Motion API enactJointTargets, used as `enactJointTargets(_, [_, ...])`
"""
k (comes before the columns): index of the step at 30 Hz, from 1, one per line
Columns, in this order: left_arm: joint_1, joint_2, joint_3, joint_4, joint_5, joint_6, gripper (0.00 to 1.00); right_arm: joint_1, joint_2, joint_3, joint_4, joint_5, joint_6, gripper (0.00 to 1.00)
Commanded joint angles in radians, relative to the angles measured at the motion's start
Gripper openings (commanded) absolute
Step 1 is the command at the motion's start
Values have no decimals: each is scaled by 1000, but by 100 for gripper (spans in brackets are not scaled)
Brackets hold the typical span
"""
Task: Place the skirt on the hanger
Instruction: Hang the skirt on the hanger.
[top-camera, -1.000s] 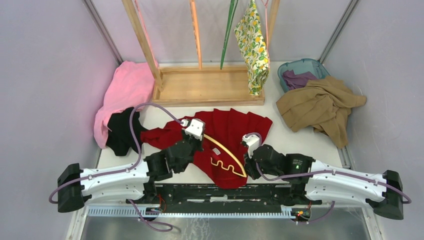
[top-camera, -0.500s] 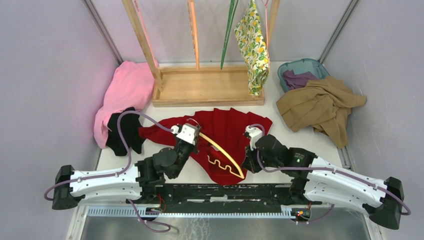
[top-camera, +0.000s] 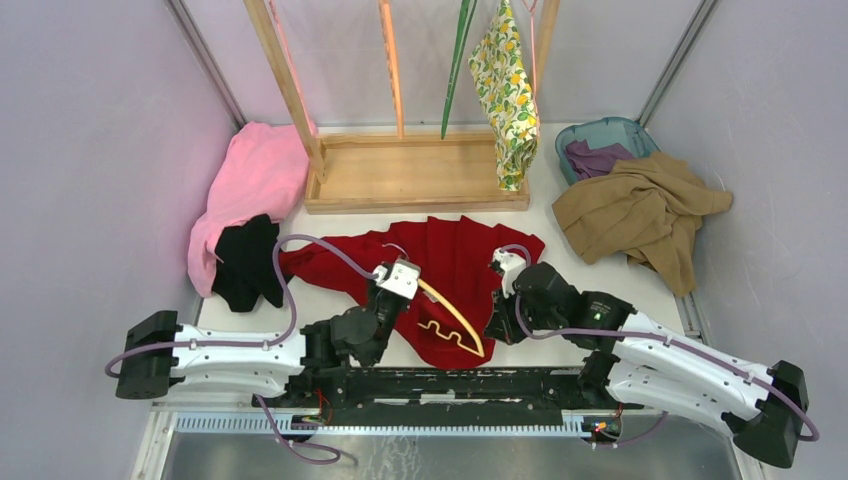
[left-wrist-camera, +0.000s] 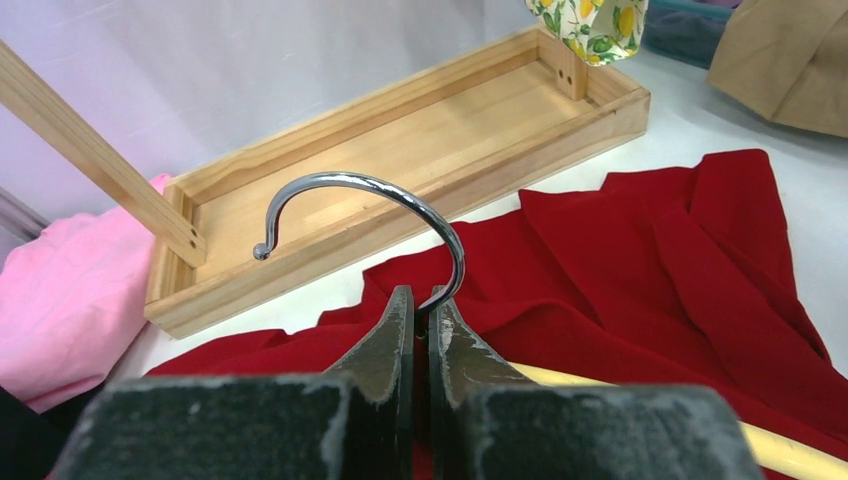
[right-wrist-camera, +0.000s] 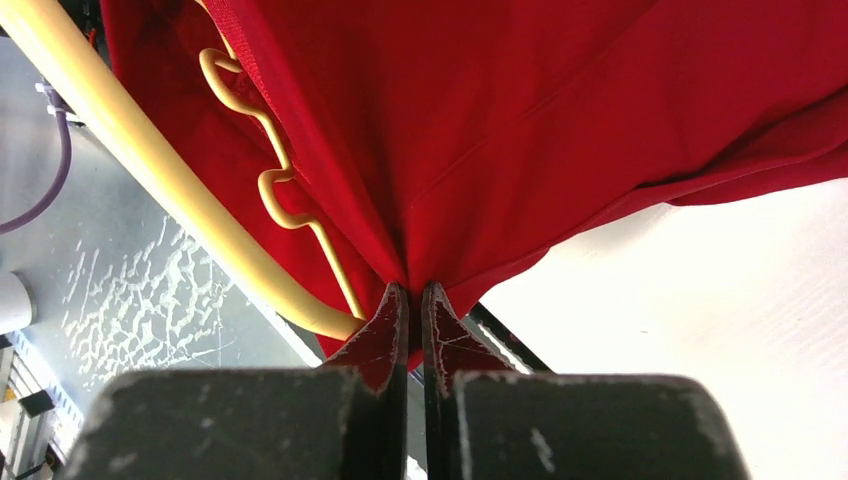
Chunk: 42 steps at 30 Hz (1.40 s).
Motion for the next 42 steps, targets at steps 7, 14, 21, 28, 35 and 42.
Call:
enactJointTargets(7, [-25, -2, -58, 442, -119, 321, 3, -31, -15, 41, 17, -80, -7, 1])
enactJointTargets(14, [-28, 57, -59, 645, -84, 496, 3, -44, 10, 87, 8, -102, -1, 1])
enactJointTargets(21, [-55, 77, -80, 733, -69, 550, 3, -92, 38, 163, -22, -123, -3, 1])
enactJointTargets(28, [-86, 122, -89, 887, -78, 656, 3, -146, 26, 249, -67, -129, -2, 1])
enactJointTargets(35, [-93, 153, -33, 996, -42, 797, 3, -165, 15, 288, -111, -133, -7, 1])
enactJointTargets(42, [-93, 153, -5, 1020, -8, 848, 3, -168, 7, 188, -68, -167, 11, 1])
